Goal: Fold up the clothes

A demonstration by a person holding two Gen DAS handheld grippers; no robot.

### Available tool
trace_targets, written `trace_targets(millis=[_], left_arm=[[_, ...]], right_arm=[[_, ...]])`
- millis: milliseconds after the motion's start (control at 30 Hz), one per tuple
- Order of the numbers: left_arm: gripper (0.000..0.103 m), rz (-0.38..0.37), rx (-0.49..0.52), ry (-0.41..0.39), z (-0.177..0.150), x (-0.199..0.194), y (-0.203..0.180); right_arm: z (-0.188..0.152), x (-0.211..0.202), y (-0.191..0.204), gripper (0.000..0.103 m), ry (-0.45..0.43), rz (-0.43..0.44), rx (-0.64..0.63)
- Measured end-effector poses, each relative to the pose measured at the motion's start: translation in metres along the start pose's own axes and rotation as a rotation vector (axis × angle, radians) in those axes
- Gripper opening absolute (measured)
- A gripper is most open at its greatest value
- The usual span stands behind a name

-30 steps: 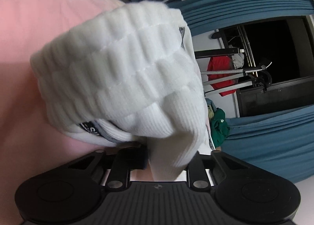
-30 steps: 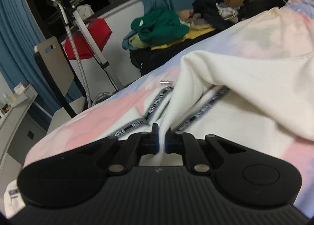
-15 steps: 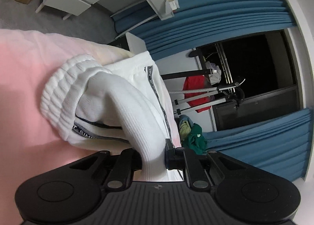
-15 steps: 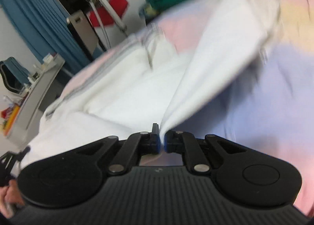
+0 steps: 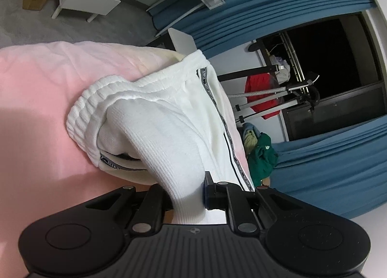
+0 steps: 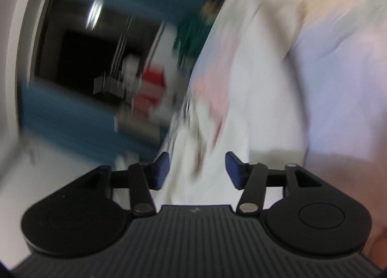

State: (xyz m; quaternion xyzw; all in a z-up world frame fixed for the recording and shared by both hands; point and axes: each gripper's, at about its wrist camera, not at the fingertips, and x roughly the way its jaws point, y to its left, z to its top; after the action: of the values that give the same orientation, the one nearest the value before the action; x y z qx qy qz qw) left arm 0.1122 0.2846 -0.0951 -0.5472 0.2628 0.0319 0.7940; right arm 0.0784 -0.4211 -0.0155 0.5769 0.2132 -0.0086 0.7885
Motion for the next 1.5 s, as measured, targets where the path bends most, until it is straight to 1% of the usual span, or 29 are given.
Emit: trace_targets(millis=[33, 100, 167, 200, 233, 267, 300, 367, 433, 500, 567, 600, 667, 700, 733, 800, 933, 967, 1033, 1100, 1167, 1233, 1267, 1300, 1333, 1400, 1433, 1467, 1500], left_arm=[[0.013, -0.002, -0.003, 0.01, 0.003, 0.005, -0.001], [0.013, -0.002, -0.005, 0.029, 0.009, 0.014, -0.002], [0.014, 0.003, 0.008, 0.048, 0.015, 0.022, -0.003], [0.013, 0.006, 0.023, 0.054, 0.016, 0.023, -0.003], [0.014, 0.013, 0.041, 0.055, 0.017, 0.025, -0.004], [0.014, 0.02, 0.06, 0.055, 0.018, 0.026, -0.006], [0.014, 0.031, 0.078, 0.054, 0.017, 0.028, -0.007], [0.014, 0.054, 0.111, 0.052, 0.016, 0.031, -0.01], [0.014, 0.067, 0.128, 0.045, 0.015, 0.036, -0.012], [0.014, 0.069, 0.132, 0.042, 0.016, 0.038, -0.011], [0.014, 0.066, 0.13, 0.039, 0.017, 0.038, -0.01], [0.014, 0.064, 0.128, 0.037, 0.018, 0.038, -0.009], [0.014, 0.06, 0.125, 0.033, 0.019, 0.037, -0.008], [0.014, 0.058, 0.124, 0.032, 0.019, 0.037, -0.008], [0.013, 0.056, 0.122, 0.03, 0.019, 0.037, -0.007], [0.013, 0.052, 0.119, 0.027, 0.02, 0.037, -0.006], [0.013, 0.043, 0.113, 0.02, 0.022, 0.036, -0.004], [0.013, 0.043, 0.113, 0.019, 0.022, 0.036, -0.004], [0.013, 0.044, 0.116, 0.017, 0.021, 0.035, -0.004], [0.013, 0.045, 0.119, 0.015, 0.02, 0.034, -0.005], [0.013, 0.046, 0.116, 0.014, 0.02, 0.034, -0.005], [0.013, 0.046, 0.107, 0.015, 0.02, 0.034, -0.004], [0.013, 0.047, 0.105, 0.014, 0.02, 0.034, -0.004], [0.013, 0.05, 0.105, 0.014, 0.02, 0.034, -0.004], [0.013, 0.052, 0.106, 0.012, 0.02, 0.034, -0.004], [0.013, 0.056, 0.107, 0.01, 0.019, 0.034, -0.005], [0.013, 0.056, 0.107, 0.01, 0.018, 0.034, -0.005], [0.013, 0.056, 0.105, 0.011, 0.018, 0.033, -0.005], [0.013, 0.054, 0.103, 0.011, 0.018, 0.033, -0.004]], right_arm=[[0.013, -0.006, -0.006, 0.057, -0.057, -0.007, 0.055], [0.04, -0.006, -0.028, 0.056, -0.138, -0.127, 0.172], [0.06, 0.006, -0.052, 0.055, -0.159, -0.198, 0.291], [0.068, 0.013, -0.06, 0.052, -0.169, -0.217, 0.32], [0.077, 0.023, -0.063, 0.052, -0.179, -0.243, 0.317], [0.086, 0.034, -0.064, 0.052, -0.182, -0.263, 0.281], [0.093, 0.046, -0.063, 0.052, -0.179, -0.266, 0.244], [0.101, 0.069, -0.065, 0.052, -0.188, -0.254, 0.211], [0.107, 0.093, -0.065, 0.053, -0.175, -0.269, 0.148], [0.111, 0.115, -0.071, 0.053, -0.164, -0.341, 0.085], [0.112, 0.127, -0.075, 0.051, -0.206, -0.339, 0.069], [0.112, 0.13, -0.071, 0.038, -0.213, -0.319, 0.026], [0.113, 0.135, -0.063, 0.014, -0.23, -0.284, -0.059], [0.112, 0.132, -0.056, 0.011, -0.252, -0.291, -0.084], [0.111, 0.129, -0.049, 0.011, -0.278, -0.295, -0.107], [0.113, 0.112, -0.029, 0.01, -0.367, -0.288, -0.149], [0.12, 0.078, 0.016, 0.01, -0.55, -0.35, -0.328], [0.121, 0.07, 0.026, 0.01, -0.595, -0.369, -0.373], [0.123, 0.066, 0.031, 0.01, -0.662, -0.458, -0.448], [0.131, 0.066, 0.022, 0.012, -0.688, -0.547, -0.497], [0.137, 0.069, 0.001, 0.013, -0.66, -0.61, -0.519], [0.146, 0.068, -0.018, 0.013, -0.626, -0.631, -0.497], [0.15, 0.065, -0.027, 0.014, -0.599, -0.627, -0.464], [0.153, 0.06, -0.034, 0.019, -0.58, -0.624, -0.433], [0.151, 0.054, -0.036, 0.025, -0.598, -0.616, -0.411], [0.148, 0.041, -0.039, 0.053, -0.635, -0.601, -0.368], [0.146, 0.035, -0.041, 0.056, -0.654, -0.594, -0.346], [0.145, 0.029, -0.042, 0.064, -0.672, -0.586, -0.324], [0.143, 0.022, -0.044, 0.064, -0.69, -0.579, -0.302]])
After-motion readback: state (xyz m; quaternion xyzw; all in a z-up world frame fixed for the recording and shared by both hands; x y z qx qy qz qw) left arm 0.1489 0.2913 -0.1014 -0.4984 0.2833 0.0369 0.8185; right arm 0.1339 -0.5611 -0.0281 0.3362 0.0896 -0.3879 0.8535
